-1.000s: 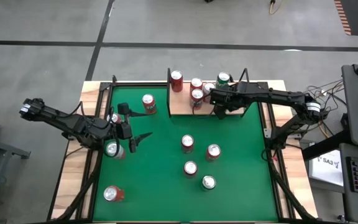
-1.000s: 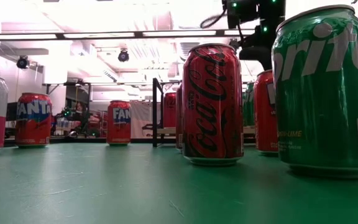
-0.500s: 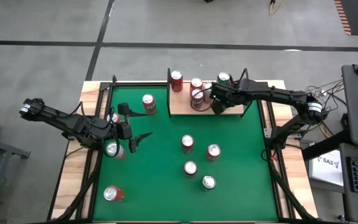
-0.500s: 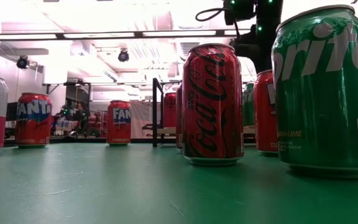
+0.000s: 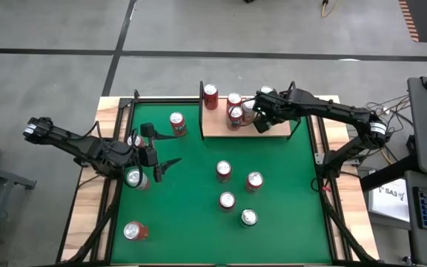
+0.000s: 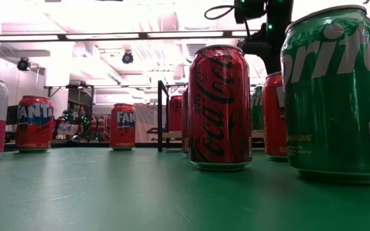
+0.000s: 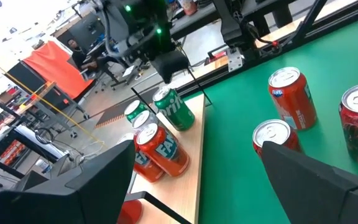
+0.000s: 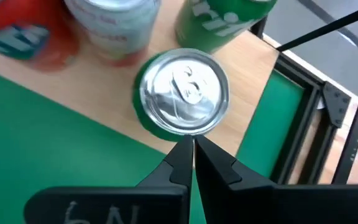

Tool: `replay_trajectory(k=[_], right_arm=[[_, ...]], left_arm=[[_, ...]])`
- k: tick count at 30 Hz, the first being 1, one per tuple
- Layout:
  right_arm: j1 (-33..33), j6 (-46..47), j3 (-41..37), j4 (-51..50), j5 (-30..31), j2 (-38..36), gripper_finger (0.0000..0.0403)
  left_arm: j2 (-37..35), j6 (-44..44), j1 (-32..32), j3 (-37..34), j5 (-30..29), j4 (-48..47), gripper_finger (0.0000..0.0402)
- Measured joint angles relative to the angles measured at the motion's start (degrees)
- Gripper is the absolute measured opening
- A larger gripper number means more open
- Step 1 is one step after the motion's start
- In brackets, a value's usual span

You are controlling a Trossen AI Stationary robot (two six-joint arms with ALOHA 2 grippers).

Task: Place canned beverage on shelf
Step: Put the green soda can on the shelf aligned with the other green soda can

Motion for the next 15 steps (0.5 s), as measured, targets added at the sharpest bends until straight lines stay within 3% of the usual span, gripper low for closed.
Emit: replay_trajectory(k=[6, 12, 15], right_arm=[[-0.34, -0.11, 1.45, 0.02, -9.03, -0.35, 0.0009], [-0.44, -0.76, 1.16, 0.68, -9.02, 0.60, 0.0009], [-0.43, -0.98, 1.07, 1.28, -8.76, 1.09, 0.0009]], left_arm=[[-0.04, -0.23, -0.02, 0.00, 0.00, -0.85, 0.0333], [-1.03, -0.23, 1.38, -0.53, -0.36, 1.48, 0.0328], [-1.36, -0.41, 3.26, -0.81, -3.59, 2.22, 0.0315]])
